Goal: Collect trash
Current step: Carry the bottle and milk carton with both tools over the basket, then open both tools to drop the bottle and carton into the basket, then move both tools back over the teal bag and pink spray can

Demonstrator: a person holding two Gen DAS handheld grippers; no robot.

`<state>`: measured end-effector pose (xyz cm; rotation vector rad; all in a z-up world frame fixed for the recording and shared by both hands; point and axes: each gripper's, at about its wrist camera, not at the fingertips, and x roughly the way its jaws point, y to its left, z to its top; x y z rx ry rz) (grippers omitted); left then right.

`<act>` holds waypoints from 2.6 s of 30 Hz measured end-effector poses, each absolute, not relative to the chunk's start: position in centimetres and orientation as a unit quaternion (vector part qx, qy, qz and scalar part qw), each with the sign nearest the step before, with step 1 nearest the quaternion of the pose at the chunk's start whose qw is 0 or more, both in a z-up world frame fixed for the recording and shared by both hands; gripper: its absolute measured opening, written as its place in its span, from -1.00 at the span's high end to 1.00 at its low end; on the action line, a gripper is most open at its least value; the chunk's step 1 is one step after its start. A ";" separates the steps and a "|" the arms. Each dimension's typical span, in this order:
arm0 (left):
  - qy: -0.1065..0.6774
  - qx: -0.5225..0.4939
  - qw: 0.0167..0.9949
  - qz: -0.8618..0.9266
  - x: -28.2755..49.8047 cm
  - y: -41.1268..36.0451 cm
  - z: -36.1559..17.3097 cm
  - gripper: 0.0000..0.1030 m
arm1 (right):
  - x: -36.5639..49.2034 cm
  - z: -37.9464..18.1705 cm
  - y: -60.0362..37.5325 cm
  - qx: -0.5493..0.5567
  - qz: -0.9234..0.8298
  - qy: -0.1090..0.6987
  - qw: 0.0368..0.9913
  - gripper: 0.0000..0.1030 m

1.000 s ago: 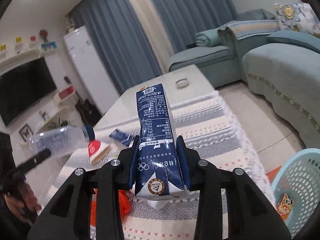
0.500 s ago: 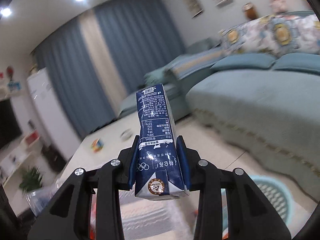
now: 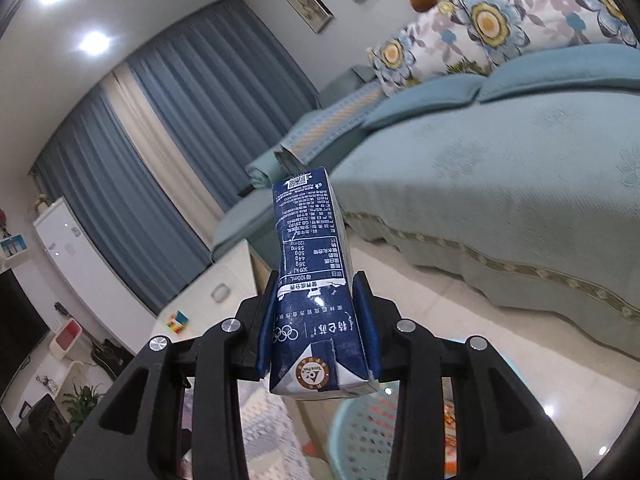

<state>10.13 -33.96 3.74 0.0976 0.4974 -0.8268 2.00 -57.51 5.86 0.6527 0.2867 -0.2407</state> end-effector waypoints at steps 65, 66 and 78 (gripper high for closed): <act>0.363 0.044 0.931 -0.021 7.7 1.7 -0.8 -0.85 | 13.7 -3.4 -25.1 -0.038 0.201 0.330 0.922 -0.87; 0.379 0.022 0.925 -0.020 8.1 2.0 -1.3 -0.85 | 13.9 -3.6 -24.8 -0.040 0.201 0.333 0.920 -0.87; 0.430 0.038 0.901 -0.029 10.1 0.7 -4.5 -0.85 | 14.6 -7.8 -21.2 -0.138 0.205 0.393 0.886 -0.87</act>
